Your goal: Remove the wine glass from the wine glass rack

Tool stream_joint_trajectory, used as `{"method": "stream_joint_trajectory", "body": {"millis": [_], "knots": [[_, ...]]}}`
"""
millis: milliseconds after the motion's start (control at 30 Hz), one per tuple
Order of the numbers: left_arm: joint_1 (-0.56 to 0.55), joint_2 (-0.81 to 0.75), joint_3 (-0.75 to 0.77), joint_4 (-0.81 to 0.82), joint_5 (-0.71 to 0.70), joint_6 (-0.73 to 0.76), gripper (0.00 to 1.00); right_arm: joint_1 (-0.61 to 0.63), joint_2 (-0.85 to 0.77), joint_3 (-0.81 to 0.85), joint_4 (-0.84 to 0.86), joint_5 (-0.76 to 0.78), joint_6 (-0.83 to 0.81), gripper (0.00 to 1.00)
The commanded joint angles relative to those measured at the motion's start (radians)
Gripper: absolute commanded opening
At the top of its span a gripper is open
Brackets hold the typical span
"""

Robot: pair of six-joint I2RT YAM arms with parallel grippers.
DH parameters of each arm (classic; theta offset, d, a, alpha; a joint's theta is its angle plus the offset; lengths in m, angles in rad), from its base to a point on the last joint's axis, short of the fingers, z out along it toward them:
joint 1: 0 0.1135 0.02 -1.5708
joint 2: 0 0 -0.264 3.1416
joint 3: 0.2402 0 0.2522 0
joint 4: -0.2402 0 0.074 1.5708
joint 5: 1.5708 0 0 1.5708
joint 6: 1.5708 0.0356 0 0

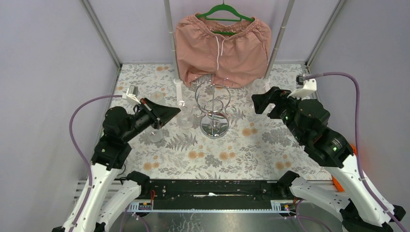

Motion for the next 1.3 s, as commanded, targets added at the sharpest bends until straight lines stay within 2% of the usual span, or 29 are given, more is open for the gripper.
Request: {"method": "stream_joint_trajectory", "body": {"millis": [0, 200, 400, 667, 867, 1033, 1267], "knots": [[0.007, -0.041, 0.093, 0.001, 0.021, -0.004, 0.0, -0.002, 0.01, -0.007, 0.067, -0.05, 0.032, 0.95], [0.007, -0.016, 0.192, 0.003, 0.028, 0.003, 0.0, -0.003, 0.01, -0.021, 0.083, -0.092, 0.064, 0.95], [0.007, 0.029, 0.265, 0.072, 0.055, -0.005, 0.0, -0.003, -0.003, -0.036, 0.088, -0.101, 0.08, 0.95], [0.004, 0.142, 0.362, 0.314, 0.112, -0.075, 0.0, -0.003, -0.046, -0.121, 0.199, -0.156, 0.142, 0.95], [-0.015, 0.285, 0.399, 0.612, 0.174, -0.186, 0.0, -0.003, -0.102, -0.214, 0.315, -0.124, 0.185, 0.96], [-0.049, 0.419, 0.376, 0.986, 0.22, -0.331, 0.0, -0.003, -0.164, -0.293, 0.431, -0.123, 0.185, 0.95], [-0.052, 0.627, 0.384, 1.528, 0.247, -0.583, 0.0, -0.002, -0.181, -0.284, 0.531, -0.177, 0.109, 0.95]]}}
